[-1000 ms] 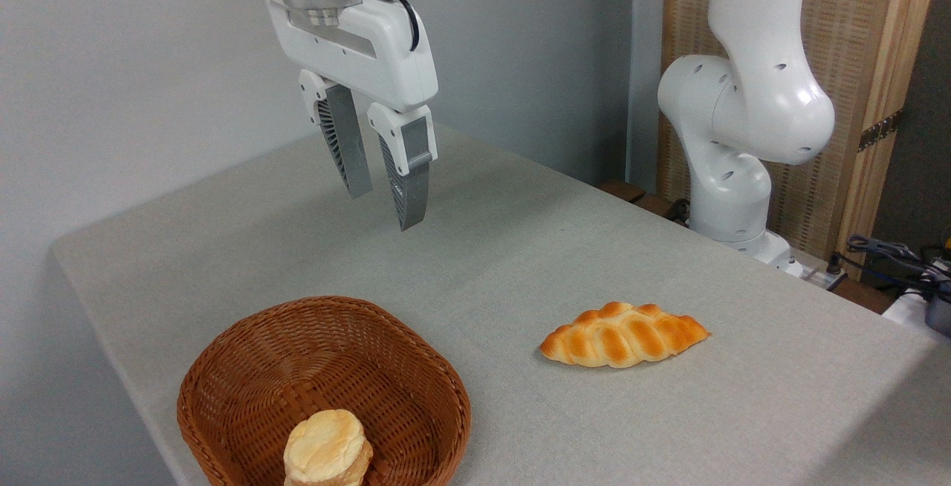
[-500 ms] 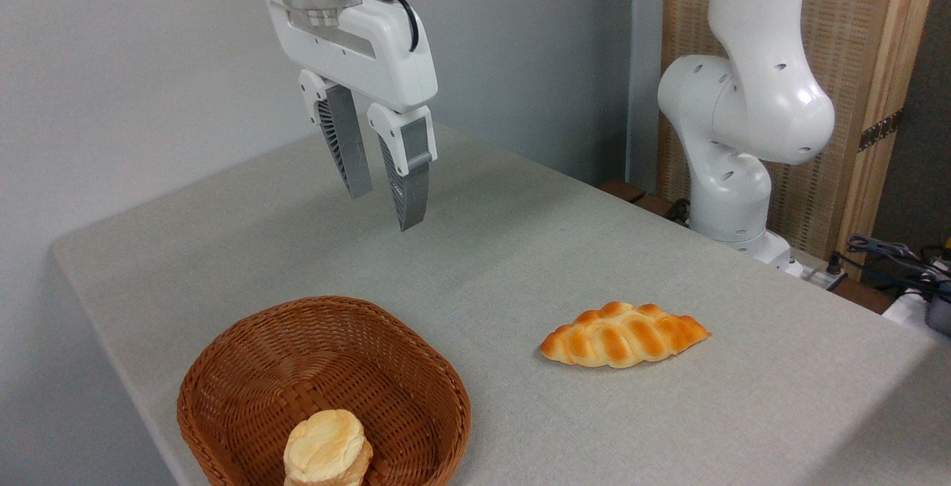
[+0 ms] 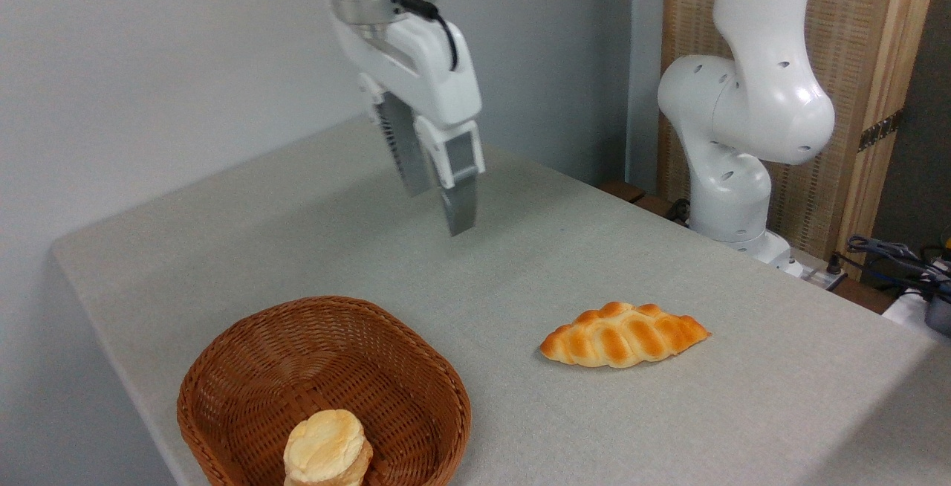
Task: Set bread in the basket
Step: 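Move the gripper over the braided bread roll and lower it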
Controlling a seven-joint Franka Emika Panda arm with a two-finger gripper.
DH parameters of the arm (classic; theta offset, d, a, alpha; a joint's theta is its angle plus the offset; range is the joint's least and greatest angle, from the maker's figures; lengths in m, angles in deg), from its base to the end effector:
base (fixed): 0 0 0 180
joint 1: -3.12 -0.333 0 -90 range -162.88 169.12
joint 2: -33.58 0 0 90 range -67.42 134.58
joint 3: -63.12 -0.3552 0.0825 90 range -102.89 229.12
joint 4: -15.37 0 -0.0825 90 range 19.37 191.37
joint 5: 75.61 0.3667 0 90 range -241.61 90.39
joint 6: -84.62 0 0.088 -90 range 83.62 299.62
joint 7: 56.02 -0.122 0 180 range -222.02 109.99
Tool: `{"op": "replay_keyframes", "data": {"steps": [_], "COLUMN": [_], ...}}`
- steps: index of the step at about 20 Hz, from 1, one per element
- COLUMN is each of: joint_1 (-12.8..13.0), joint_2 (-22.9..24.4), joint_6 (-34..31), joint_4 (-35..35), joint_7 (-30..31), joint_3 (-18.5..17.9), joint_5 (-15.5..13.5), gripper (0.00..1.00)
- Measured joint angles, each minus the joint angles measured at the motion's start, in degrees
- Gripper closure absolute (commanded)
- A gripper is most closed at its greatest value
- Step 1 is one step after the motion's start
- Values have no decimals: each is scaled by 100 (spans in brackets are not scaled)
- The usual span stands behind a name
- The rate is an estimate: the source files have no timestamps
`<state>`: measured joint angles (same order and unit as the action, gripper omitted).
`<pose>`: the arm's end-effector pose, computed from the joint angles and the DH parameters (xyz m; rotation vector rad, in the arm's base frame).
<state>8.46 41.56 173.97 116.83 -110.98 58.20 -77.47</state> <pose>0.4825 -0.0044 0.6281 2.7165 -1.4264 -0.0679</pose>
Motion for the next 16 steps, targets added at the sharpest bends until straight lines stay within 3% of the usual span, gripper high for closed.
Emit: {"op": "replay_keyframes", "data": {"steps": [6, 9, 13, 16], "joint_1": [29, 33, 110, 183], "joint_2": [1190, 1427, 1439, 1440], "joint_6": [643, 800, 1163, 1387], "joint_4": [1733, 2356, 2930, 3233], "joint_7": [-1495, -2012, -2408, -2579], "joint_3": [-289, -354, -357, -358], "joint_5": [0, 44, 613, 829], "gripper": [0, 0, 0, 0]}}
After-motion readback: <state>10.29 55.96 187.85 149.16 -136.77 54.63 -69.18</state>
